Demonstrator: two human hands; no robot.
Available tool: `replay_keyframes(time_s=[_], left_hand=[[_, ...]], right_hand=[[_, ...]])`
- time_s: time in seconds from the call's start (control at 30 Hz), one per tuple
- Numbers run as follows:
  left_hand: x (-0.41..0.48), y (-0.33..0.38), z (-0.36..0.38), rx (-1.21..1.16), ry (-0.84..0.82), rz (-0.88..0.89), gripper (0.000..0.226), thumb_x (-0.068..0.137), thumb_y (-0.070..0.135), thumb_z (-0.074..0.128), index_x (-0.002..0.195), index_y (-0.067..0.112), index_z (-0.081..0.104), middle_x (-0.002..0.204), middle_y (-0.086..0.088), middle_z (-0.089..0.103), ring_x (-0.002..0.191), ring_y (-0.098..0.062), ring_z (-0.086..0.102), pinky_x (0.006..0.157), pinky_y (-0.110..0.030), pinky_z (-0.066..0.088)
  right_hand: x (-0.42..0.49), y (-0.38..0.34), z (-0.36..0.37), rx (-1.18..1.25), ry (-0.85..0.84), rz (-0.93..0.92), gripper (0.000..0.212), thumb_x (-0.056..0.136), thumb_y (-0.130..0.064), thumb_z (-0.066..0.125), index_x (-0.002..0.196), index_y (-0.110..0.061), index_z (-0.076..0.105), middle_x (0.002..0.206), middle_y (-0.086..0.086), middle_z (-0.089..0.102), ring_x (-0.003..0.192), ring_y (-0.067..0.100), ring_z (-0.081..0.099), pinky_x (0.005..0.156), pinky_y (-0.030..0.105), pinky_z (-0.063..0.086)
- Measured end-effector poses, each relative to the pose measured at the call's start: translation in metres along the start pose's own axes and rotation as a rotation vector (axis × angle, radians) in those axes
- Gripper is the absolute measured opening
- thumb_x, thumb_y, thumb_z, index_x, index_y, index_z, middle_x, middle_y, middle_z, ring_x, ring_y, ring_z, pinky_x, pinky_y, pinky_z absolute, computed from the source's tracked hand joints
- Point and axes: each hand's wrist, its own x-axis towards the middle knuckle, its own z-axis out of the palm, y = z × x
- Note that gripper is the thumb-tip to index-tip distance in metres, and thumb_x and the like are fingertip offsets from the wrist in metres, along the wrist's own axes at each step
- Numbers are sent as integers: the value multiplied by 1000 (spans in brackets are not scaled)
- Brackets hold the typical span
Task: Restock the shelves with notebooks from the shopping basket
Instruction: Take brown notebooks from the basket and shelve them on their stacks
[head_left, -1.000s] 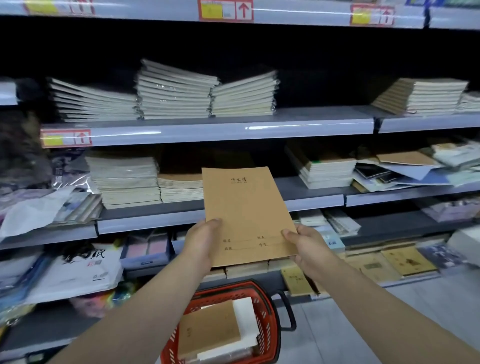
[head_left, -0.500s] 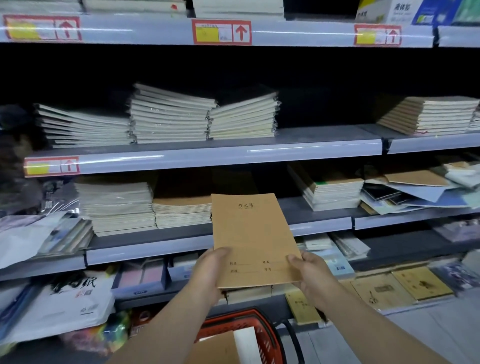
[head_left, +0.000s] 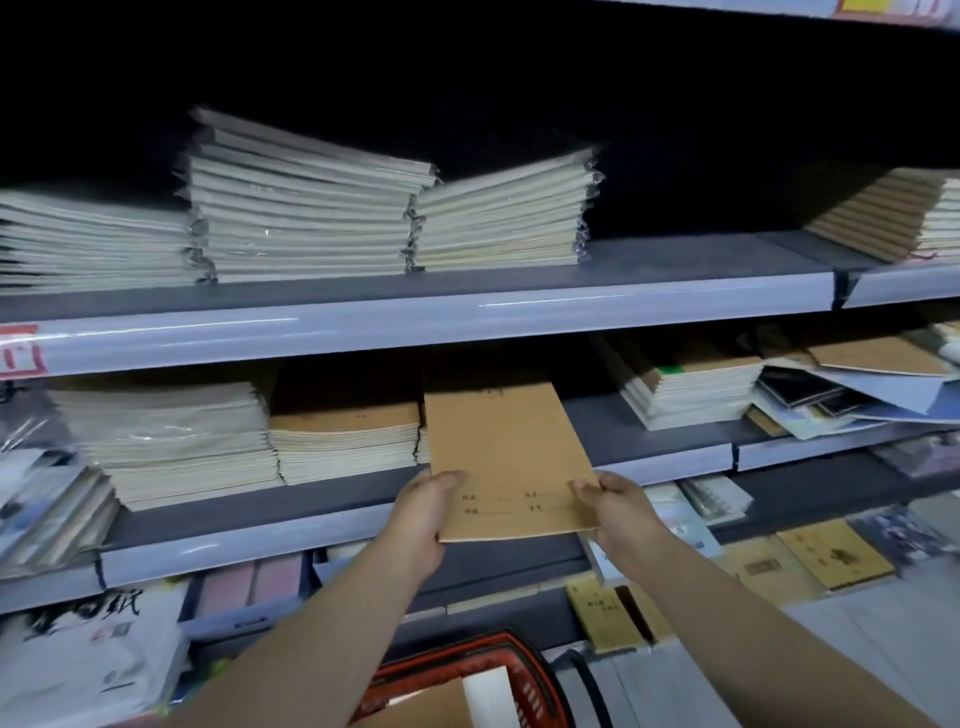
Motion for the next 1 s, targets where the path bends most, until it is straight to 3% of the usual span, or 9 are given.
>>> replay_keyframes(time_s=[0.07, 0.2, 0.27, 0.33, 0.43, 0.57, 0.7, 0.77, 1.0], left_hand=[[11, 0, -4, 14, 6, -27, 16, 95, 14, 56, 111, 16, 61, 99, -10, 73, 95, -28, 66, 84, -39, 53], [26, 1, -5, 14, 4, -67, 13, 94, 10, 58, 102, 18, 64, 76, 2, 75, 82, -18, 67, 59, -26, 52], [32, 2, -4, -2, 32, -82, 13, 93, 9, 59, 102, 17, 63, 78, 1, 75, 82, -18, 67, 56, -26, 53], [40, 3, -3, -13, 59, -97, 13, 93, 9, 59, 103, 16, 63, 83, -2, 75, 83, -20, 67, 58, -28, 53], [47, 6, 0, -13, 85, -113, 12, 93, 8, 60, 101, 16, 63, 85, -4, 74, 82, -20, 67, 56, -27, 54], [54, 6, 5, 8, 118, -188, 9, 94, 7, 59, 102, 10, 58, 98, -10, 66, 85, -23, 66, 49, -27, 55], [56, 1, 5, 30, 16, -295, 17, 97, 21, 59, 112, 13, 57, 101, -12, 74, 86, -23, 74, 53, -27, 56], [59, -1, 6, 19, -15, -287, 20, 98, 26, 57, 114, 14, 58, 100, -13, 74, 87, -20, 74, 56, -27, 57], [78, 8, 14, -169, 161, -212, 18, 96, 10, 58, 112, 3, 60, 101, -19, 70, 79, -29, 74, 52, -28, 57]], right_hand=[[10, 2, 4, -5, -4, 6, 15, 99, -8, 52, 110, -3, 61, 111, 10, 66, 100, 24, 62, 62, 25, 51], [38, 1, 10, -41, -22, 20, 9, 98, -10, 53, 103, -10, 61, 113, 7, 66, 107, 24, 61, 76, 33, 51], [52, 2, 13, -42, -39, 38, 11, 98, -11, 54, 106, -9, 61, 118, 8, 64, 113, 27, 58, 94, 46, 50], [65, 3, 16, -61, -54, 56, 15, 97, -11, 56, 111, -8, 61, 121, 8, 63, 117, 28, 55, 102, 51, 44], [84, 1, 19, -84, -54, 78, 6, 96, -11, 57, 98, -14, 61, 110, 2, 62, 111, 24, 56, 86, 42, 51], [104, -3, 26, -95, -60, 75, 12, 96, -7, 56, 89, -14, 61, 97, 3, 65, 93, 21, 62, 65, 32, 53], [118, -6, 29, -99, -87, 96, 11, 97, -6, 55, 92, -14, 61, 100, 5, 65, 96, 23, 62, 69, 34, 54], [124, -10, 31, -80, -90, 114, 10, 96, -7, 55, 92, -14, 61, 98, 5, 65, 92, 21, 62, 64, 31, 54], [139, -22, 43, 68, -85, 212, 7, 95, -14, 60, 92, -8, 58, 99, 11, 64, 85, 23, 65, 57, 34, 55]])
